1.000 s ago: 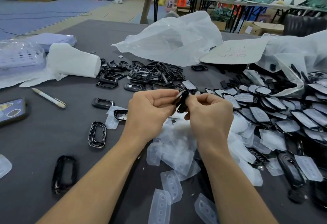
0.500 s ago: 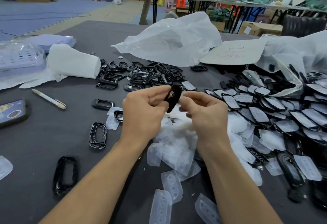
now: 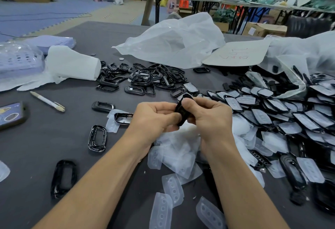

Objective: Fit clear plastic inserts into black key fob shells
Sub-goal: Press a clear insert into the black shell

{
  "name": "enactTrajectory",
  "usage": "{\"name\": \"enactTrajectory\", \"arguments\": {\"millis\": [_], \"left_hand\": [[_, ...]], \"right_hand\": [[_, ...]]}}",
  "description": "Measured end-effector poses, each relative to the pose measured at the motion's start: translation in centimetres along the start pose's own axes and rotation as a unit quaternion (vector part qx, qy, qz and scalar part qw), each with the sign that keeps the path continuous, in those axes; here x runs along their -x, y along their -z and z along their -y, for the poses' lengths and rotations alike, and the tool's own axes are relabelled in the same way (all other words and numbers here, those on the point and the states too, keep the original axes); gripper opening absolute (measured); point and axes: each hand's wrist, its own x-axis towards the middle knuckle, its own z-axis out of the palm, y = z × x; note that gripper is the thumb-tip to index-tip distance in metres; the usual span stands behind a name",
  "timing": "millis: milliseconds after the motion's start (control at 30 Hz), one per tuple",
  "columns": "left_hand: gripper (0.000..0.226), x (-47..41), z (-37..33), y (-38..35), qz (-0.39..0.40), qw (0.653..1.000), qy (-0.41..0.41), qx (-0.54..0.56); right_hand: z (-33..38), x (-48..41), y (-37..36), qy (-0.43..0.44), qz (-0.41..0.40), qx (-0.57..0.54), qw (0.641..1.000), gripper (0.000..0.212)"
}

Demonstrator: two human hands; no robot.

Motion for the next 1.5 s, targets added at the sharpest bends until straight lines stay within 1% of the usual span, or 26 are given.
{"name": "enactTrajectory", "arguments": {"millis": [67, 167, 233, 300, 367, 433, 500, 567, 633, 700, 767, 800, 867, 933, 1000, 1033, 1133, 1200, 1300, 1367, 1433, 1500], "left_hand": [[0.023, 0.2, -0.1, -0.1, 0.008, 1.0, 0.003, -0.01], [0.03, 0.2, -0.3, -0.2, -0.034, 0.999, -0.016, -0.034], [0.041, 0.2, -0.1, -0.2, -0.074, 0.987, -0.081, -0.115], [0.049, 0.5, -0.1, -0.3, -0.092, 0.965, -0.157, -0.189], [0.052, 0.8, -0.1, -0.5, -0.086, 0.963, -0.175, -0.183], [0.043, 0.7, -0.1, -0.6, -0.071, 0.98, -0.139, -0.121], [0.029, 0.4, 0.0, -0.7, -0.029, 0.996, -0.068, -0.044], [0.021, 0.2, 0.1, -0.7, -0.005, 1.0, -0.013, -0.014], [0.02, 0.3, 0.3, -0.7, -0.009, 1.0, -0.006, -0.003], [0.028, 0.4, 0.3, -0.5, -0.028, 0.999, -0.03, -0.02], [0.035, 0.3, 0.3, 0.0, -0.05, 0.995, -0.059, -0.057], [0.038, 0.2, 0.3, 0.3, -0.056, 0.994, -0.063, -0.067], [0.042, 0.1, 0.3, 0.7, -0.062, 0.993, -0.063, -0.082], [0.034, 0.2, 0.3, 0.6, -0.073, 0.99, -0.067, -0.096], [0.024, 0.4, 0.3, 0.4, -0.087, 0.991, -0.072, -0.066], [0.023, 0.5, 0.3, 0.3, -0.09, 0.993, -0.07, -0.042], [0.028, 0.6, 0.2, 0.2, -0.091, 0.994, -0.069, -0.001], [0.034, 0.6, 0.0, 0.4, -0.091, 0.994, -0.066, 0.013], [0.036, 0.7, -0.4, 0.9, -0.061, 0.997, -0.038, 0.028], [0.033, 0.7, -0.6, 1.1, -0.049, 0.998, -0.023, 0.017], [0.033, 0.7, -0.7, 1.3, -0.062, 0.998, -0.021, 0.0], [0.034, 0.8, -0.6, 1.2, -0.083, 0.996, -0.031, -0.007]], "right_hand": [[0.0, 0.1, 0.0, 0.015, -0.018, 0.022, 0.999, 0.015], [-0.1, 0.5, -0.2, 0.048, -0.041, 0.063, 0.996, 0.019], [0.0, 0.7, -0.4, 0.068, -0.043, 0.09, 0.993, 0.021], [0.1, 0.8, -0.5, 0.073, -0.048, 0.107, 0.99, 0.022], [0.2, 0.6, -0.3, 0.067, -0.059, 0.108, 0.99, 0.023], [0.3, 0.4, -0.1, 0.051, -0.061, 0.079, 0.994, 0.023], [0.1, 0.5, -0.2, 0.038, -0.059, 0.06, 0.996, 0.022], [-0.3, 0.7, -0.3, 0.051, -0.073, 0.086, 0.992, 0.021], [-0.5, 0.9, -0.5, 0.083, -0.083, 0.12, 0.986, 0.023], [-0.4, 0.9, -0.3, 0.101, -0.048, 0.145, 0.983, 0.019], [-0.1, 0.8, -0.2, 0.095, 0.02, 0.157, 0.983, 0.016], [-0.1, 0.8, -0.2, 0.089, 0.048, 0.161, 0.982, 0.013], [0.0, 0.7, -0.1, 0.076, 0.076, 0.168, 0.98, 0.01], [0.1, 0.7, 0.0, 0.053, 0.069, 0.156, 0.984, 0.012], [0.2, 0.7, -0.1, 0.034, 0.046, 0.122, 0.991, 0.017], [0.3, 0.8, -0.2, 0.031, 0.035, 0.106, 0.993, 0.02], [0.3, 1.2, -0.7, 0.055, 0.021, 0.091, 0.994, 0.028], [0.3, 1.5, -0.9, 0.071, 0.032, 0.106, 0.991, 0.027], [0.4, 1.3, -0.1, 0.058, 0.085, 0.107, 0.989, 0.017], [0.6, 1.0, 0.5, 0.044, 0.151, 0.119, 0.98, 0.012], [0.7, 0.9, 0.8, 0.035, 0.207, 0.14, 0.968, 0.006], [0.8, 0.8, 0.8, 0.022, 0.222, 0.138, 0.965, 0.01]]}}
